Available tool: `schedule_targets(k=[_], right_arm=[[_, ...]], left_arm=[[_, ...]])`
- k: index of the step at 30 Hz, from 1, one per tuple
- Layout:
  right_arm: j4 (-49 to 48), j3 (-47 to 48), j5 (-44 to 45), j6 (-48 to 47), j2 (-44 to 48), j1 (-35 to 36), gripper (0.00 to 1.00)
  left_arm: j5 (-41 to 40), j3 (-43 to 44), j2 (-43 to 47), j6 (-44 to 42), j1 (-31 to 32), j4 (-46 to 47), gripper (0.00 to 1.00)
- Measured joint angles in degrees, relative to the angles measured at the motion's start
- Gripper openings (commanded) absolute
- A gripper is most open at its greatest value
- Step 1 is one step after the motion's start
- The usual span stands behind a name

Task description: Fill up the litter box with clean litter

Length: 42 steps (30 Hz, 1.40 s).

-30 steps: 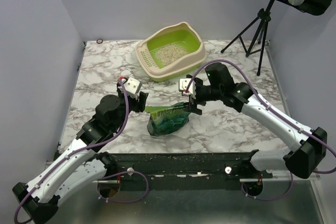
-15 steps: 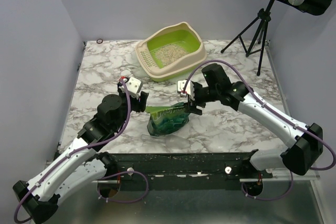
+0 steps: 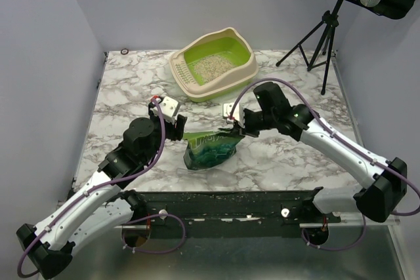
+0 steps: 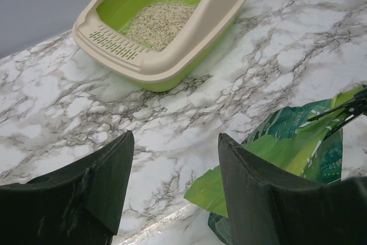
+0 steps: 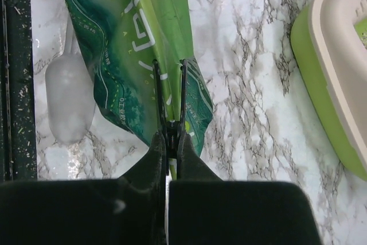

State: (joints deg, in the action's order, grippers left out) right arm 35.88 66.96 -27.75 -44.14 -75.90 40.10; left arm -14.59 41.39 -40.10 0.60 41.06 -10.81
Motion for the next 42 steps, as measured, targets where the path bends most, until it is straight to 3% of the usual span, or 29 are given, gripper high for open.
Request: schedule_targets(k=[6,13,17,22,29,38,40,42], right_arm=[[-0.61,-1.03,6.51,3.02,8.22,0.13,0.0],[-4.07,-1.03,23.32,9.07,16.92,0.13,0.0],[-8.07,-1.03,35.58,16.57,15.87,-1.09,0.0],[-9.44,-0.46,44.09,32.3,10.38,-10.01,0.0],[-9.2,-2.45,43.67,50.9,1.68,-20.33,0.0],[-11.3,-8.33,38.32,62.2,-7.89,-26.43,0.01],[-12.11,-8.44,37.83,63.58,-10.45,-27.15,0.04],[-12.55,-8.46,37.42,64.61,-12.41,-27.65,0.16]], left_arm=[[0.0,0.0,-0.11,-0.02,0.63,0.0,0.69],[-0.02,0.0,-0.09,-0.02,1.09,0.0,0.69],[-0.11,0.0,-0.09,-0.04,1.09,-0.02,0.69],[-0.85,0.0,0.59,-0.07,1.73,-0.02,0.69],[-4.11,-0.11,1.66,-0.11,1.9,0.0,0.69],[-6.45,-0.59,1.79,0.0,2.21,-0.02,0.7],[-6.56,-0.59,1.77,-0.02,2.25,-0.04,0.7],[-6.62,-0.59,1.77,-0.04,2.34,-0.04,0.71]])
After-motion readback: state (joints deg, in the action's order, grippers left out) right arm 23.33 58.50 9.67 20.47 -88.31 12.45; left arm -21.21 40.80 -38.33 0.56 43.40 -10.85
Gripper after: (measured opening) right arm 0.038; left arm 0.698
